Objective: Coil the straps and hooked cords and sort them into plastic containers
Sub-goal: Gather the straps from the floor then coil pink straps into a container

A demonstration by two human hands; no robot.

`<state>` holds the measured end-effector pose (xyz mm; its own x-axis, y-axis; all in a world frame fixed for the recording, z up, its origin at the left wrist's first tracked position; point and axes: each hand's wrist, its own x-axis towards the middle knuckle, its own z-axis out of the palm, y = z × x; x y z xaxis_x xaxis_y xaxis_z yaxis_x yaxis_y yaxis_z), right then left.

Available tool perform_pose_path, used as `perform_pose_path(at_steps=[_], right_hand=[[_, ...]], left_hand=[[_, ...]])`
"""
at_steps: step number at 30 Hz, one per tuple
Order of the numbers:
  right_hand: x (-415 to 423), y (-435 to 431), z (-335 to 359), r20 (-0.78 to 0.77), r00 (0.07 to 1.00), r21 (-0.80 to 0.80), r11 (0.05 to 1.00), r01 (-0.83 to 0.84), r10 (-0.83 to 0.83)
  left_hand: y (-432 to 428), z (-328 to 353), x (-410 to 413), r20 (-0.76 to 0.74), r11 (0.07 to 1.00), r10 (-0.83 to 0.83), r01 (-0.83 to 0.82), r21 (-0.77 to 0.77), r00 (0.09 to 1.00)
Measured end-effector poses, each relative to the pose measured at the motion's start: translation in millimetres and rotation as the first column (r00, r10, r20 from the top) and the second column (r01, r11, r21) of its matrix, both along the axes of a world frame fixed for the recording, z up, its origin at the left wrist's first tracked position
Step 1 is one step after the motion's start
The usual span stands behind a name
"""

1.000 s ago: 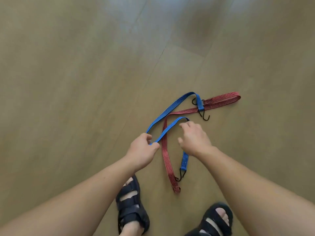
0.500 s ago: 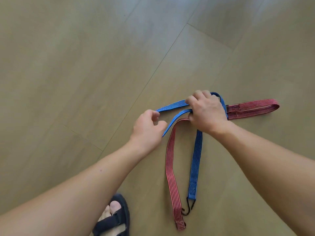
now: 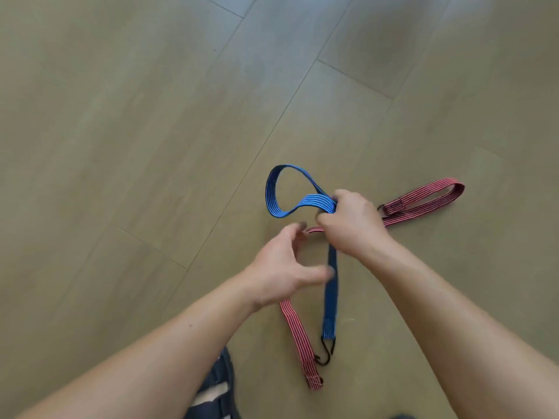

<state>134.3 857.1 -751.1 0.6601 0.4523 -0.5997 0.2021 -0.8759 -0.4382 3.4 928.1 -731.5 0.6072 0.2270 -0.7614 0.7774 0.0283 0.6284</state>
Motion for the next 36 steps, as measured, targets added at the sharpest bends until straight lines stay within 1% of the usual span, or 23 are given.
perform_pose_path(at_steps=[1,2,3,5,6,7,8,9,10,11,13,16,19,21,22,23,24,25,26,28,30,32,36], right_hand=[[-7.9,-2.2,20.8,-0.154,0.984,0.097,0.989,0.108,-0.092],[-15.3,-4.4,39.5,-0.314,0.936,0.176,0.959,0.223,-0.161],[-20.5,-7.5,53.7,-0.425,0.887,0.224,0.928,0.297,-0.181],[-22.7,-12.8,68.9,-0.539,0.829,0.293,0.891,0.347,-0.146],[-19.4,-15.4,70.0,-0.567,0.812,0.323,0.87,0.373,-0.138],[-14.2,-17.9,65.9,-0.564,0.811,0.356,0.84,0.41,-0.157],[-7.8,-21.0,55.1,-0.506,0.839,0.385,0.817,0.429,-0.202],[-0.2,-24.6,39.0,-0.374,0.894,0.384,0.837,0.391,-0.246],[6.7,-29.4,19.7,-0.196,0.95,0.317,0.901,0.296,-0.243],[10.8,-34.9,-0.5,-0.062,0.983,0.196,0.963,0.184,-0.175],[12.5,-45.5,-41.5,0.011,1.0,-0.045,0.999,-0.019,0.019],[5.0,-56.0,-90.8,0.068,0.96,-0.198,0.947,-0.254,0.272],[-9.3,-61.8,-114.0,0.23,0.885,-0.343,0.885,-0.315,0.404],[-19.0,-63.4,-113.8,0.269,0.896,-0.368,0.897,-0.244,0.354],[-21.8,-63.8,-107.5,0.251,0.944,-0.283,0.949,-0.142,0.216],[-22.1,-63.7,-95.7,0.187,0.982,-0.131,0.991,0.03,-0.005],[-21.0,-64.1,-80.6,0.067,0.971,0.034,0.973,0.228,-0.23],[-19.6,-65.2,-61.3,-0.066,0.917,0.176,0.9,0.399,-0.394],[-18.5,-66.8,-37.8,-0.155,0.859,0.28,0.812,0.512,-0.488],[-17.1,-71.4,17.6,-0.301,0.77,0.432,0.639,0.636,-0.563],[-15.6,-76.5,79.9,-0.45,0.702,0.531,0.468,0.707,-0.552],[-12.3,-82.8,146.9,-0.531,0.678,0.567,0.382,0.73,-0.508],[-7.8,-100.7,282.9,-0.627,0.661,0.589,0.304,0.749,-0.412]], left_hand=[[-8.1,6.9,-0.6,0.054,0.999,-0.009,0.012,-0.049,0.998],[-16.2,13.8,-0.2,0.103,0.995,0.016,-0.006,-0.097,0.995],[-22.8,20.2,0.5,0.136,0.987,0.079,-0.058,-0.151,0.988],[-26.8,27.9,2.5,0.159,0.963,0.219,-0.187,-0.194,0.963],[-25.2,29.3,3.9,0.148,0.955,0.271,-0.246,-0.165,0.951],[-22.2,28.6,5.0,0.125,0.942,0.326,-0.31,-0.13,0.937],[-17.6,27.6,6.5,0.088,0.922,0.385,-0.378,-0.088,0.919],[-11.5,25.2,8.1,0.06,0.896,0.443,-0.441,-0.05,0.894],[-4.6,22.5,9.8,0.051,0.877,0.48,-0.48,-0.011,0.876],[2.3,18.8,11.3,0.053,0.872,0.487,-0.489,0.023,0.872],[14.5,7.7,13.6,0.043,0.901,0.42,-0.422,0.096,0.906],[22.0,-12.2,8.5,-0.051,0.936,0.271,-0.251,0.247,0.961],[16.8,-20.3,-2.2,-0.088,0.94,0.231,-0.199,0.275,0.969],[13.5,-17.8,-10.0,-0.101,0.938,0.238,-0.202,0.282,0.966],[12.8,-13.6,-12.5,-0.093,0.934,0.248,-0.213,0.286,0.964],[12.9,-6.0,-13.6,-0.082,0.93,0.257,-0.224,0.291,0.963],[13.6,4.2,-13.5,-0.066,0.926,0.261,-0.231,0.299,0.963],[14.7,17.9,-12.1,-0.052,0.923,0.265,-0.237,0.304,0.963],[15.5,33.7,-10.4,-0.033,0.921,0.272,-0.25,0.3,0.962],[14.7,72.0,-4.7,0.012,0.928,0.278,-0.272,0.256,0.96],[9.4,117.8,2.0,0.037,0.938,0.27,-0.272,0.217,0.962],[0.8,169.6,9.6,0.056,0.947,0.255,-0.261,0.186,0.965],[-20.0,290.3,23.3,0.147,0.963,0.244,-0.257,0.076,0.958]])
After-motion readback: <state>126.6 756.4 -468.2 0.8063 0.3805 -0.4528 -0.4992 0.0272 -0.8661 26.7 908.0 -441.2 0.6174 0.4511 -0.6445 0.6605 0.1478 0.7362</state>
